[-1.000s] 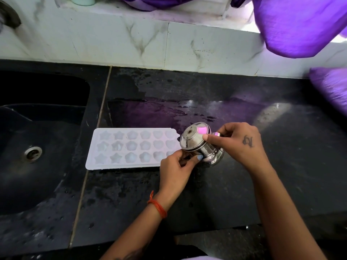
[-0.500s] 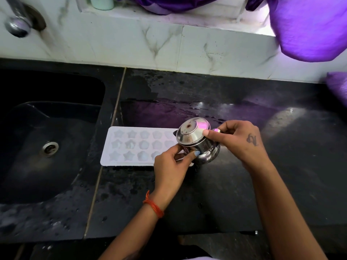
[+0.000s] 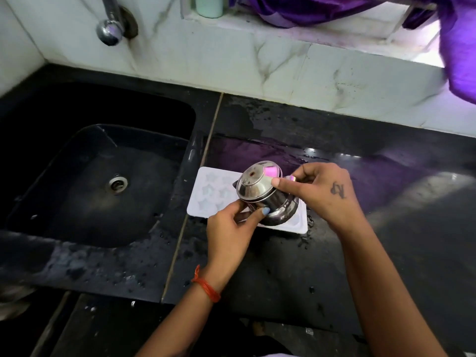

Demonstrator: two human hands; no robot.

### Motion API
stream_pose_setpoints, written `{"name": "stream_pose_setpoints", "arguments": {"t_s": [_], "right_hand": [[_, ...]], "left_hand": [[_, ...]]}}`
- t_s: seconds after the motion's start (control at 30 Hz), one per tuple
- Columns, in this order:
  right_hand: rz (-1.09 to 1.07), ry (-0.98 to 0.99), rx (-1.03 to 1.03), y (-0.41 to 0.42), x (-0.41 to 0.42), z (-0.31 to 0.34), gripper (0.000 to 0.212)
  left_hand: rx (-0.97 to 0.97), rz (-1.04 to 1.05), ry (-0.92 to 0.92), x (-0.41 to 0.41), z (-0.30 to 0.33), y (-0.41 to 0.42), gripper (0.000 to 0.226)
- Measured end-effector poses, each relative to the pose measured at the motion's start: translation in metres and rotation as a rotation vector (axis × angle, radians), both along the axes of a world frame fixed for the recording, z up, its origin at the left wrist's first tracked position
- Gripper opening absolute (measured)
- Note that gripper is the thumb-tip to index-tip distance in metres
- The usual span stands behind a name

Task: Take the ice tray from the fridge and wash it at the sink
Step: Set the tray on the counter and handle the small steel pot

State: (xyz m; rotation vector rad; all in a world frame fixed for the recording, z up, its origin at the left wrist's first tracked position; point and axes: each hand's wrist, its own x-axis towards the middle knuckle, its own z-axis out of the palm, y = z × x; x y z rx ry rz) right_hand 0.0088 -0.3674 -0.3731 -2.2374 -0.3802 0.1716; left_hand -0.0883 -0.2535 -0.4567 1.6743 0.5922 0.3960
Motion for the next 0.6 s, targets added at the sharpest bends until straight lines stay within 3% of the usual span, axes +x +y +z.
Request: {"name": "stream_pose_setpoints", "arguments": {"t_s": [0.43,0.5,0.6], "right_hand": [[0.124,-0.147,-0.250,0.047,-0.023,0.011,0.034],[0.125,-0.158,-0.279,0.050,-0.024,0.011,0.034],[0.129,-0.175,-0.312,0.052,-0.024,0.010,0.034]], "left_hand": [[-0.295,0.019,-0.007,-0.020,-0.018,0.023,0.048],[-0.313,0.013,0.003,-0.021,-0.018,0.023,0.042],[-0.344,0.006,-0.001,-0.021,-0.018,0.023,0.015]]}}
